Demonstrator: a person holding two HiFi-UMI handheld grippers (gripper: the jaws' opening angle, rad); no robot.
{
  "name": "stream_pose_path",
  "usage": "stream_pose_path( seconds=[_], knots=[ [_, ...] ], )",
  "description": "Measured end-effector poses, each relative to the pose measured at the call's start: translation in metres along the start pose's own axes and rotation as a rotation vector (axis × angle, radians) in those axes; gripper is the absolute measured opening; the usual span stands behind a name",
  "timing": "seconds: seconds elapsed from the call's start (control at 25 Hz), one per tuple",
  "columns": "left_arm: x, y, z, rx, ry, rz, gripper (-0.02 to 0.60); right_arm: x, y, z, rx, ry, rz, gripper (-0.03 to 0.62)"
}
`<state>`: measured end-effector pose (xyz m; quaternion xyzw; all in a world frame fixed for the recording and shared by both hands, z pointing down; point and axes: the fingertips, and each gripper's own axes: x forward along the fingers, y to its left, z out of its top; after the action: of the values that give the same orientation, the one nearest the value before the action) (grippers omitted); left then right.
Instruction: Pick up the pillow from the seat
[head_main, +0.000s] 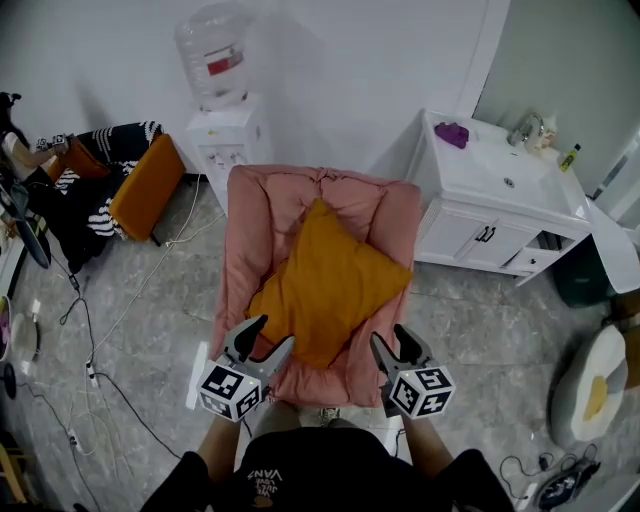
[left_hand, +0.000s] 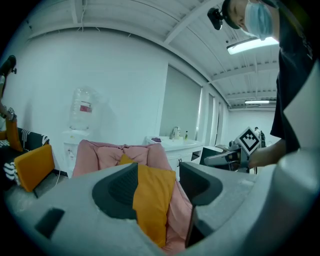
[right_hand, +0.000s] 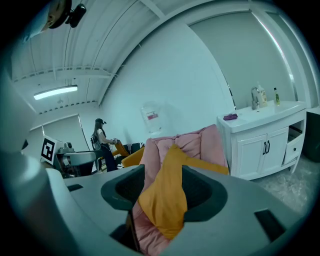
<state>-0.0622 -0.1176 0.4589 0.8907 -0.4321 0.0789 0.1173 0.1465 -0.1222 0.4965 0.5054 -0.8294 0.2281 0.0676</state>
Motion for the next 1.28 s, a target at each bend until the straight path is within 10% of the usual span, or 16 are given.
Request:
stream_pose_path(
  seconds=[1.28],
  knots=[
    [0.194, 0.127, -0.073, 0.179, 0.233, -0.264, 0.255, 0.107, -0.087, -0.058, 0.209, 0.01, -0.373, 0.219]
  ],
)
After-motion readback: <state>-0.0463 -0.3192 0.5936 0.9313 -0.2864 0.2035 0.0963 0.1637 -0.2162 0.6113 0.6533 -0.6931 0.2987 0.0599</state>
